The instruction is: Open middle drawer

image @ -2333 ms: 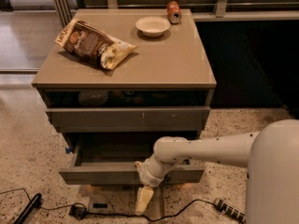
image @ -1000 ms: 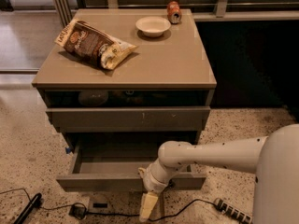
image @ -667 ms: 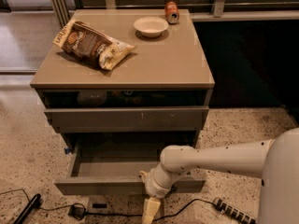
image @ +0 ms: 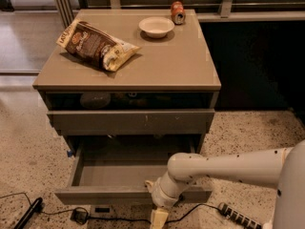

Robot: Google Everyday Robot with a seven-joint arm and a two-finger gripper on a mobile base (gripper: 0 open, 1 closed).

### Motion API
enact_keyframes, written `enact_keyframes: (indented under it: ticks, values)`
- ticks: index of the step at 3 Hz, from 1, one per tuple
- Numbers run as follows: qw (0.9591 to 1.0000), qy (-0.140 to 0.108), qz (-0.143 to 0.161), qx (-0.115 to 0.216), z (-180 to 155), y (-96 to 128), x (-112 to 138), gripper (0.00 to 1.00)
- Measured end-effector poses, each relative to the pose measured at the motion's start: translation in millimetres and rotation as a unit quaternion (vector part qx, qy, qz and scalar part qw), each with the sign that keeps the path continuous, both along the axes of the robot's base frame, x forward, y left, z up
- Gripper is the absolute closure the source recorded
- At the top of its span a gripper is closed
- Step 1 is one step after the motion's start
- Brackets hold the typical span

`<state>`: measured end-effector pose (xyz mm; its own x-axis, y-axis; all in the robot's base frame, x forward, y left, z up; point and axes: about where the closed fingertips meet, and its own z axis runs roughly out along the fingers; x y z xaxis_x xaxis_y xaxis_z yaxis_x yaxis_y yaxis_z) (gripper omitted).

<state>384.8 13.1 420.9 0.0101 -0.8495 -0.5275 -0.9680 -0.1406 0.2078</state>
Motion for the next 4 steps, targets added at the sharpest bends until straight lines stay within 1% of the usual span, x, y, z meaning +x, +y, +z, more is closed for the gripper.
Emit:
enact_keyframes:
  ticks: [1,2,3,4]
  values:
    - [1.0,0.002,0.004,0.004,3.3,-5.9,-11.7,0.0]
    - [0.9999,0.005,0.008,0.004,1.7,-6.1,-16.0,0.0]
    - [0.9998,0.01,0.018,0.004,1.1,-8.0,-26.1,0.0]
    - [0.9998,0.01,0.018,0.004,3.7,-7.9,-26.1,0.0]
